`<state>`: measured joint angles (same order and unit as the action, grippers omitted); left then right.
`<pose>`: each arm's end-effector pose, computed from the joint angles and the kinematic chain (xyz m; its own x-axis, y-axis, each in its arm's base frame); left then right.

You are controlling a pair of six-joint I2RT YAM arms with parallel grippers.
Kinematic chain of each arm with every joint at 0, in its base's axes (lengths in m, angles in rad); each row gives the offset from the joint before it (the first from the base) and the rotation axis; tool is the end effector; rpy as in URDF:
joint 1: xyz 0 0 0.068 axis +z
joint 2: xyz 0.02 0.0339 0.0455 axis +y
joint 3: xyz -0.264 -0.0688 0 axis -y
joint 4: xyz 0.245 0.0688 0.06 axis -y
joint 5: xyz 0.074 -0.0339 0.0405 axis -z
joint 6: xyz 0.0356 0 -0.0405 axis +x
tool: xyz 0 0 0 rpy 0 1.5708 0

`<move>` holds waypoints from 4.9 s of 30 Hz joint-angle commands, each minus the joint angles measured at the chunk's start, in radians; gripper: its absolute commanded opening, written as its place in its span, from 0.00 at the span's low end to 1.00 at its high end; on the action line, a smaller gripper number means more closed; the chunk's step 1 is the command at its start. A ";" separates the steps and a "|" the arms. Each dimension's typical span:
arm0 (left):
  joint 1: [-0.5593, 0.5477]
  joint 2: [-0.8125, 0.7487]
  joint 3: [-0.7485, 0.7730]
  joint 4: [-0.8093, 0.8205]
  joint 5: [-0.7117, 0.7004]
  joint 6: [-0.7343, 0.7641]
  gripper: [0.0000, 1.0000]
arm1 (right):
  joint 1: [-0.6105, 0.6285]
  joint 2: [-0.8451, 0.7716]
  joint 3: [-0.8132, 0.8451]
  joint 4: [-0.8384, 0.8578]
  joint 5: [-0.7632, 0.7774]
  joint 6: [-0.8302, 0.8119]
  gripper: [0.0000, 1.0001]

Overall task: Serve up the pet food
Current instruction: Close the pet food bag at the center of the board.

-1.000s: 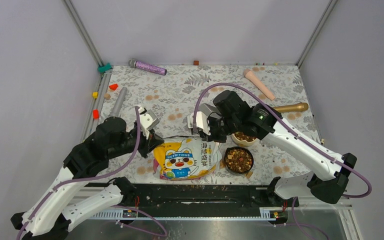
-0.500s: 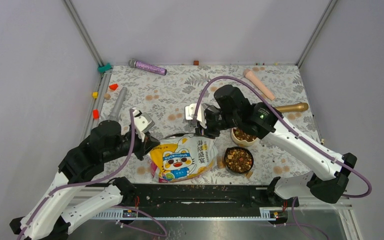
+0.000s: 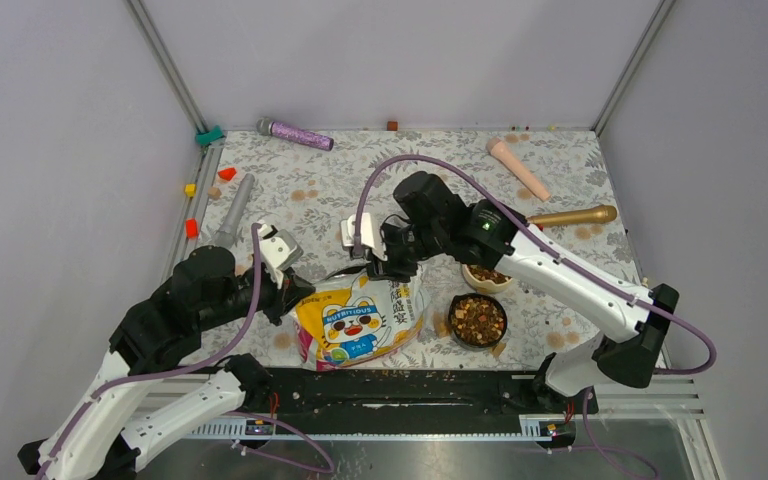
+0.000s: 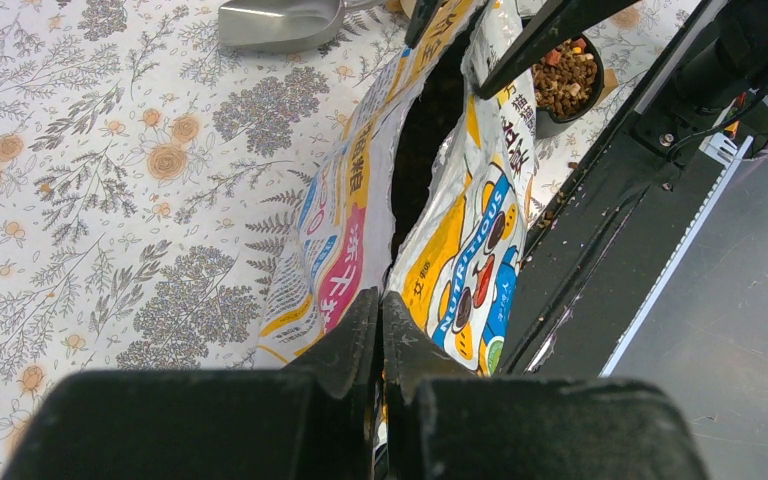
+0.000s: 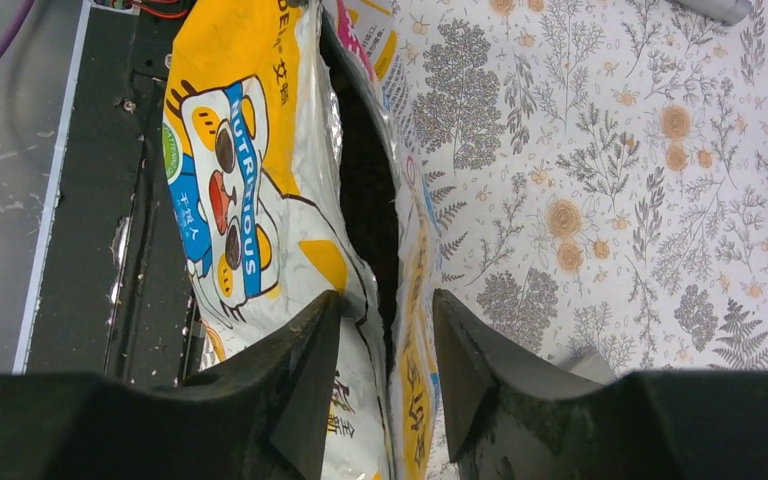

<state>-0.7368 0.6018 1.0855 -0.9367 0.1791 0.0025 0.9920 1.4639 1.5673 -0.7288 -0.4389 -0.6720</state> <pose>0.0620 -0.0648 0.3823 -0.3222 0.2956 -0.8993 0.7806 0.6204 -0.0757 0.1599 0.2723 0.3988 0.3385 -0.5122 -0.7893 -0.9399 -0.1433 -0.3100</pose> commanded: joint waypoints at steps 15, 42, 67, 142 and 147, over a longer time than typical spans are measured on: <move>0.007 -0.033 0.028 0.102 -0.004 0.005 0.00 | 0.041 0.102 0.185 -0.164 -0.003 -0.002 0.10; 0.014 -0.044 0.028 0.101 0.017 0.008 0.00 | 0.053 0.165 0.189 0.003 -0.096 0.115 0.28; 0.111 -0.051 0.023 0.119 0.150 0.017 0.00 | 0.083 0.200 0.188 0.071 -0.133 0.159 0.00; 0.112 -0.170 -0.049 0.048 -0.020 -0.110 0.00 | 0.160 0.358 0.364 0.017 -0.206 0.259 0.00; 0.111 -0.146 -0.032 0.074 -0.121 -0.124 0.00 | 0.159 0.301 0.324 0.083 -0.079 0.296 0.00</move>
<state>-0.6300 0.4343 1.0313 -0.9596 0.1509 -0.1104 1.1275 1.8206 1.9007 -0.6388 -0.6025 -0.3882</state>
